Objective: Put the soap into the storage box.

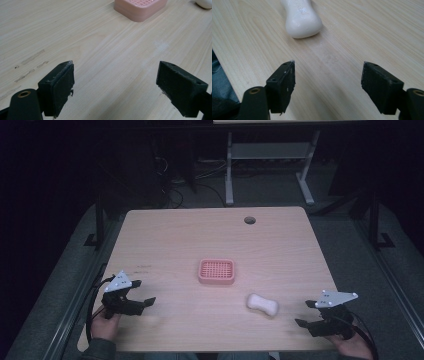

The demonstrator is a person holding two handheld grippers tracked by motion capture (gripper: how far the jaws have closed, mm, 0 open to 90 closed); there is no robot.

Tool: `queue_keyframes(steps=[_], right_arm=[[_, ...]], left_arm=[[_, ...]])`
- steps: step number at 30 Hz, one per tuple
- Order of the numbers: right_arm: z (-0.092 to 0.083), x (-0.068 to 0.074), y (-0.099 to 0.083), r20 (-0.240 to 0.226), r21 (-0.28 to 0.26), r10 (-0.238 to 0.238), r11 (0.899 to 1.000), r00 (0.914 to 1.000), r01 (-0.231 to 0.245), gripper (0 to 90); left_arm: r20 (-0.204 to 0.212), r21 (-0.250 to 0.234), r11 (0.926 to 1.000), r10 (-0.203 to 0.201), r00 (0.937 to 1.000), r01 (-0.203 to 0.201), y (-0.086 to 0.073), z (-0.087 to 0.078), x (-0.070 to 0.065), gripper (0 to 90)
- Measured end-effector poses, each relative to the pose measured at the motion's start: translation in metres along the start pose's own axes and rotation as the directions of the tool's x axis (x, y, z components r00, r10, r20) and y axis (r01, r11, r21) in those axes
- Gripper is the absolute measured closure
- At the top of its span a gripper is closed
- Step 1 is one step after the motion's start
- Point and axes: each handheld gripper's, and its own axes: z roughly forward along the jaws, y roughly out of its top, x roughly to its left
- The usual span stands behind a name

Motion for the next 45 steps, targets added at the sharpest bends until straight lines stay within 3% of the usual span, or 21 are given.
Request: queue_keyframes(steps=[10, 19, 28, 40, 45], right_arm=[[0.001, -0.001, 0.005, -0.002, -0.01, 0.004, 1.0, 1.0, -0.004, 25.6], [0.003, -0.001, 0.024, -0.014, 0.0, -0.05, 0.999, 0.9986, 0.05, 25.7], [0.006, -0.002, 0.038, -0.039, 0.036, -0.062, 0.997, 0.9973, 0.063, 27.1], [0.006, -0.003, 0.059, -0.044, 0.028, -0.106, 0.994, 0.9934, 0.107, 26.1], [0.014, 0.0, 0.066, -0.07, 0.035, -0.112, 0.993, 0.9912, 0.115, 26.0]], left_arm=[[-0.015, 0.019, 0.9998, -0.009, 0.9998, 0.009, -0.002, 0.003, 0.003, 14.4], [-0.022, 0.028, 0.9996, 0.007, 0.9997, -0.006, -0.003, 0.004, 0.002, 14.4], [-0.028, 0.04, 0.9992, 0.006, 0.9996, -0.005, -0.003, 0.003, 0.005, 14.4], [-0.017, 0.031, 0.9994, 0.015, 0.9997, -0.015, -0.004, 0.004, 0.004, 14.4], [-0.015, 0.035, 0.9992, 0.02, 0.9997, -0.02, -0.004, 0.005, 0.003, 14.4]])
